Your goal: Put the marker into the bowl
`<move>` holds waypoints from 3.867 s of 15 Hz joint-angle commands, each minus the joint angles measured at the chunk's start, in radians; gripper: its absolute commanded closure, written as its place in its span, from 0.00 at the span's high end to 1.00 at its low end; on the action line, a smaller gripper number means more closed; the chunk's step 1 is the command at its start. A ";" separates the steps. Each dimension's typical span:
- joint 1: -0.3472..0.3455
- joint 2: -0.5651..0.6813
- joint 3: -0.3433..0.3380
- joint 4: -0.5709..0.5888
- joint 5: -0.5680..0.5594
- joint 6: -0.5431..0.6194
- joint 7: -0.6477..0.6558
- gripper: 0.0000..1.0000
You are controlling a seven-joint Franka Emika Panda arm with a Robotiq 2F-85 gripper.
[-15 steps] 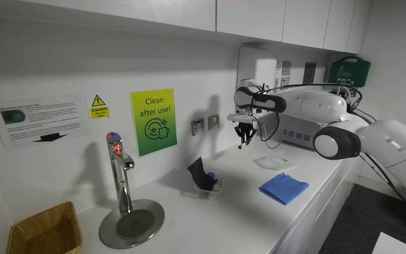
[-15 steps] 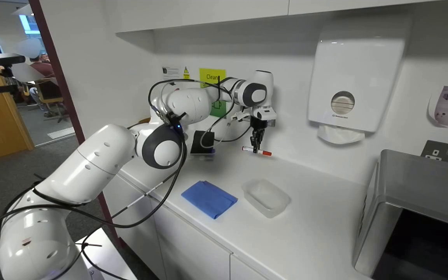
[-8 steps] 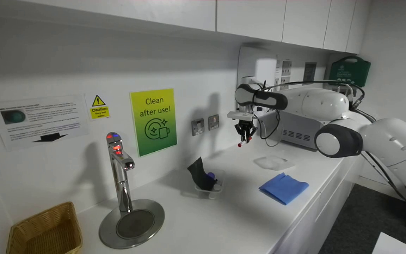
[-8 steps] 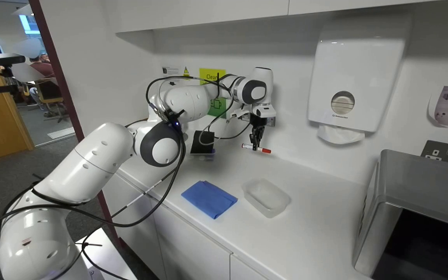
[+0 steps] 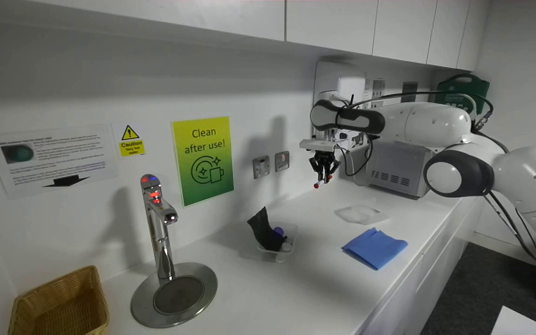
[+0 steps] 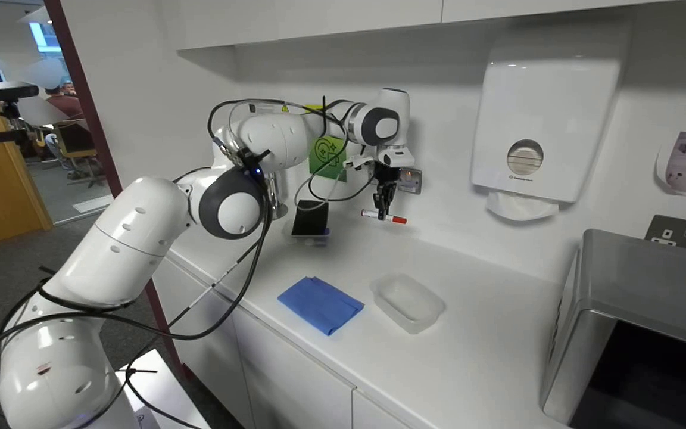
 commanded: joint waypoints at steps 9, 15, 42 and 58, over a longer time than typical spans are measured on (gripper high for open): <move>0.011 -0.352 0.013 -0.521 -0.008 0.110 -0.086 0.05; 0.004 -0.474 -0.011 -0.762 0.025 0.179 0.003 0.05; -0.088 -0.534 -0.121 -0.956 -0.068 0.346 0.352 0.05; -0.118 -0.429 -0.126 -0.867 -0.058 0.405 0.174 0.05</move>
